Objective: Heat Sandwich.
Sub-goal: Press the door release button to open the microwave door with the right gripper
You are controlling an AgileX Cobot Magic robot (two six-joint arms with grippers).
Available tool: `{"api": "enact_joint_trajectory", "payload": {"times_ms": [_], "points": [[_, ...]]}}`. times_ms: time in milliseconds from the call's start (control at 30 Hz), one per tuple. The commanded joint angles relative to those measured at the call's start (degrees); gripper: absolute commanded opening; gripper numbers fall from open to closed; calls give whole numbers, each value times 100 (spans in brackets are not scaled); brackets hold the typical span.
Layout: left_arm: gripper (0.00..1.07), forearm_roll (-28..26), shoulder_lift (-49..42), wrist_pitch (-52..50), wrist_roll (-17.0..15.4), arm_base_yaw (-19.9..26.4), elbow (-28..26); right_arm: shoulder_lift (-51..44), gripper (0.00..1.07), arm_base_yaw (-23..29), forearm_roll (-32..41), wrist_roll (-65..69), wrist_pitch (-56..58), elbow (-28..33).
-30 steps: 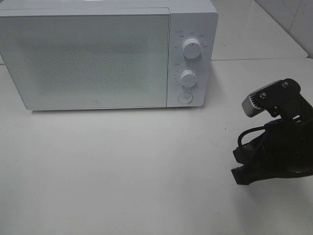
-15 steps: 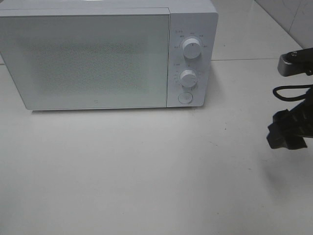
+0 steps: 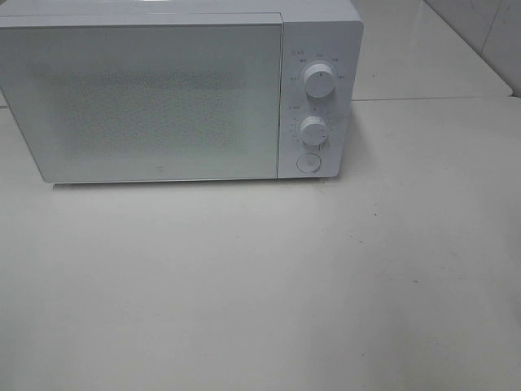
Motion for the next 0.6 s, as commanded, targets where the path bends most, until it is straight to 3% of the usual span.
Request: {"api": "enact_joint_trajectory", "payload": {"times_ms": [33, 167, 600], "points": [[76, -40, -132, -34, 0, 6, 11, -647, 74, -34, 63, 17, 74, 332], [76, -40, -132, -34, 0, 6, 11, -1427, 74, -34, 149, 34, 29, 688], [76, -40, -132, -34, 0, 6, 11, -3484, 74, -34, 160, 34, -29, 688]]}}
